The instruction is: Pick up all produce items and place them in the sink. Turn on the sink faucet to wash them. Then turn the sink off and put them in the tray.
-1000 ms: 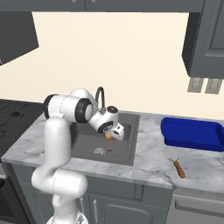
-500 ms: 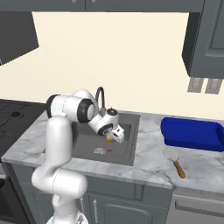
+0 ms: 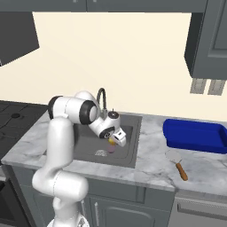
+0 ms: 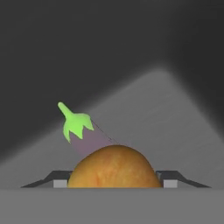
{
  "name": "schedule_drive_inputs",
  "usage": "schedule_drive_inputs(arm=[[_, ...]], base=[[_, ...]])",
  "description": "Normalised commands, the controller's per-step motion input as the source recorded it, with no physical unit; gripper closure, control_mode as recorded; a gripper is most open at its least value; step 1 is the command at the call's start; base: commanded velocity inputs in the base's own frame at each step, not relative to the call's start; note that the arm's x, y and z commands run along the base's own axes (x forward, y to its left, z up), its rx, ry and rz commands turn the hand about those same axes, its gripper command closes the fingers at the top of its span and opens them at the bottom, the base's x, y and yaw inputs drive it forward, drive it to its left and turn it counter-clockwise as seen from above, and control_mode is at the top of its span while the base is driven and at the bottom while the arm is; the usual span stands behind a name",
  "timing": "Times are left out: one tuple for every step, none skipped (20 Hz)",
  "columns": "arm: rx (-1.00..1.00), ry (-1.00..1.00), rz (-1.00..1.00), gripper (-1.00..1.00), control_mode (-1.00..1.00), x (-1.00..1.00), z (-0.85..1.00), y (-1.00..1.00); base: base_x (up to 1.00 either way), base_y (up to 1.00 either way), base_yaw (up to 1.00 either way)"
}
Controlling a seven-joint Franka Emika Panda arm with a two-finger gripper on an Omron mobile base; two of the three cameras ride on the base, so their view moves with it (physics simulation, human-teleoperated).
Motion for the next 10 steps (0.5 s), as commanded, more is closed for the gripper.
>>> schedule_drive_inputs(arm=[[0.00,0.00,-0.11,1.00,-1.00,0.00,0.00,-0.16],[0.00,0.00,-0.10,1.00,-1.00,0.00,0.00,-0.12],[0.00,0.00,-0.09,1.00,-1.00,0.05,-0.02,-0.03],[0.00,0.00,-0.08,1.00,-1.00,0.08,-0.04,0.00],[0.00,0.00,-0.08,1.00,-1.00,0.11,-0.06,0.00],[0.00,0.00,-0.07,1.00,-1.00,0.13,-0.06,0.00],[0.00,0.00,-0.07,1.00,-1.00,0.14,-0.08,0.00],[0.00,0.00,-0.07,1.00,-1.00,0.15,-0.09,0.00],[0.00,0.00,-0.07,-1.00,-1.00,0.15,-0.09,0.00],[0.00,0.00,-0.06,-1.00,-1.00,0.16,-0.07,0.00]], base=[[0.00,0.00,0.00],[0.00,0.00,0.00],[0.00,0.00,0.00],[0.00,0.00,0.00],[0.00,0.00,0.00],[0.00,0.00,0.00],[0.00,0.00,0.00],[0.00,0.00,0.00],[0.00,0.00,0.00],[0.00,0.00,0.00]])
